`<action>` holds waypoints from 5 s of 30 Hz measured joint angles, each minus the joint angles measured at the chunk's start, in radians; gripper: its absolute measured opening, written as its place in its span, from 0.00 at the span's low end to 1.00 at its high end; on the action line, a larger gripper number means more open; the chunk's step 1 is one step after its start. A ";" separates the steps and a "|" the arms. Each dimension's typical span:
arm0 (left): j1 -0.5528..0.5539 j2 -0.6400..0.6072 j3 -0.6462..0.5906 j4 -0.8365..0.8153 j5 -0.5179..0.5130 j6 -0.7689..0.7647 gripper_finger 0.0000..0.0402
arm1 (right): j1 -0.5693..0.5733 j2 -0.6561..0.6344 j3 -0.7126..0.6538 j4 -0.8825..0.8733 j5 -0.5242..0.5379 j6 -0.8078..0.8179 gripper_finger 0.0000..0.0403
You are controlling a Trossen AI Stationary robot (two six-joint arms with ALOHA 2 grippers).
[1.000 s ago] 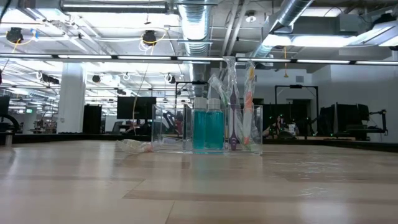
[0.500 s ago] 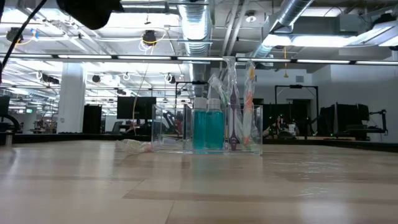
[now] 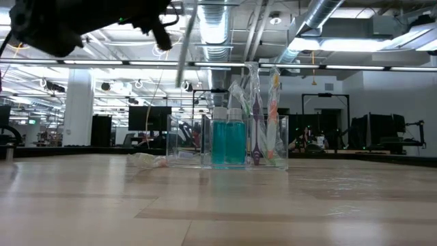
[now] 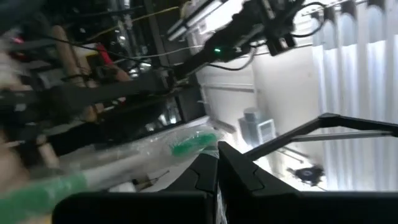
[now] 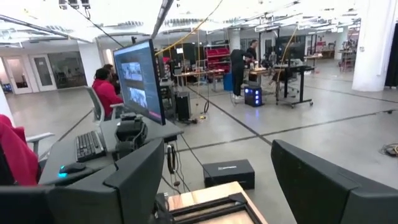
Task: Pick & Place toothbrushing station
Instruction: Put the green toothbrush into the transparent organizer, then put the orange toothbrush into the transparent organizer
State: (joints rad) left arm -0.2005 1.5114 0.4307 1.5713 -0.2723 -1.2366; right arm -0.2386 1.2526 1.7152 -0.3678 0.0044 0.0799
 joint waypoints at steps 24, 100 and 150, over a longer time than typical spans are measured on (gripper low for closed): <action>0.057 -0.054 -0.098 -0.001 0.020 -0.025 0.00 | 0.000 0.045 0.000 0.017 -0.003 0.000 0.71; 0.114 0.289 -0.035 -0.001 0.326 -0.291 0.47 | -0.011 0.045 0.000 -0.021 -0.042 -0.009 0.71; 0.010 -0.238 0.054 -1.562 0.347 -0.420 0.43 | -0.013 0.035 0.001 0.006 -0.117 -0.091 0.71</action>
State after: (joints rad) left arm -0.1905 1.2731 0.4849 0.0095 0.0751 -1.6565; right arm -0.2516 1.2881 1.7157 -0.3622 -0.1122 -0.0109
